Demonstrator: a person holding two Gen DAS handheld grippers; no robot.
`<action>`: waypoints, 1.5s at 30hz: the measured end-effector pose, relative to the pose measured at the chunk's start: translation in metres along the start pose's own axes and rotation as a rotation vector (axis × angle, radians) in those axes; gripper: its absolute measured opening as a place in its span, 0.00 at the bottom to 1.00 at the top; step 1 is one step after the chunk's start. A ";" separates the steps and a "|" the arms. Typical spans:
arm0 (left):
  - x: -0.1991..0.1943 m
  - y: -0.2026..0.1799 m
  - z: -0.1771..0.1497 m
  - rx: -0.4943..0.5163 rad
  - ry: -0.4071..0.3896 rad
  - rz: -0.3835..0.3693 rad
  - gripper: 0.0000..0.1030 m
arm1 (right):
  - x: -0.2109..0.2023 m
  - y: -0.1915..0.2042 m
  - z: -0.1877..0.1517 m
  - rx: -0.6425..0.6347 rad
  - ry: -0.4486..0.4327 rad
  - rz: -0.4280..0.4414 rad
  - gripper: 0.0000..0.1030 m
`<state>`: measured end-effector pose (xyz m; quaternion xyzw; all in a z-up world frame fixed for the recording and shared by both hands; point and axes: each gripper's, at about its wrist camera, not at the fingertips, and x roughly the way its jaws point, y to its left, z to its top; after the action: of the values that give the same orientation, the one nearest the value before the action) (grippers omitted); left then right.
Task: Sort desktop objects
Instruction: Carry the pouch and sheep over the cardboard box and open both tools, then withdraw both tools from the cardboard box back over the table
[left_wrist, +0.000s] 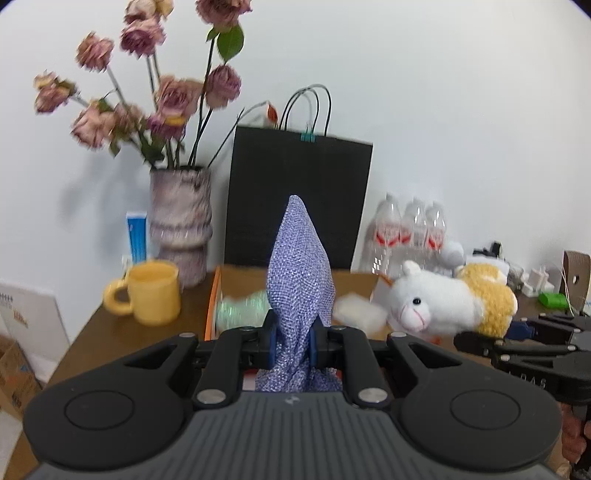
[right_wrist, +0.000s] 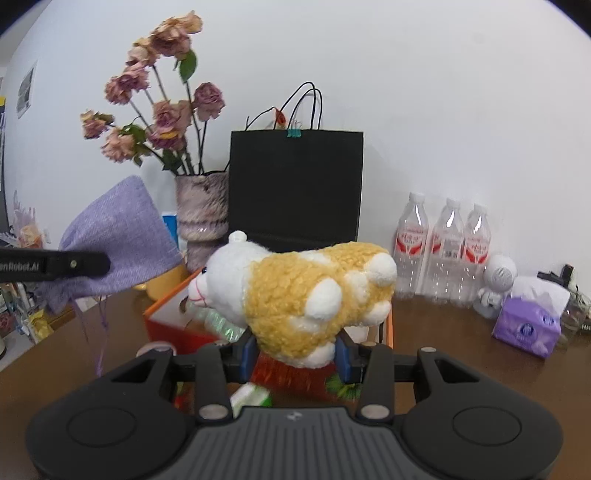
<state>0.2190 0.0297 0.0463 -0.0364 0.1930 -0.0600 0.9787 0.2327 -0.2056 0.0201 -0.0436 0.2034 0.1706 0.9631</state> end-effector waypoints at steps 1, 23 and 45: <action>0.005 0.000 0.006 0.001 -0.003 -0.003 0.16 | 0.006 -0.002 0.007 -0.002 0.001 -0.003 0.39; 0.199 0.029 0.005 -0.061 0.216 0.054 0.19 | 0.242 -0.003 0.007 0.007 0.329 0.030 0.40; 0.132 0.012 0.005 -0.049 0.190 0.111 1.00 | 0.156 -0.029 0.010 0.118 0.278 0.025 1.00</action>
<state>0.3437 0.0241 0.0003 -0.0437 0.2883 -0.0043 0.9565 0.3804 -0.1829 -0.0336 -0.0076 0.3448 0.1626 0.9245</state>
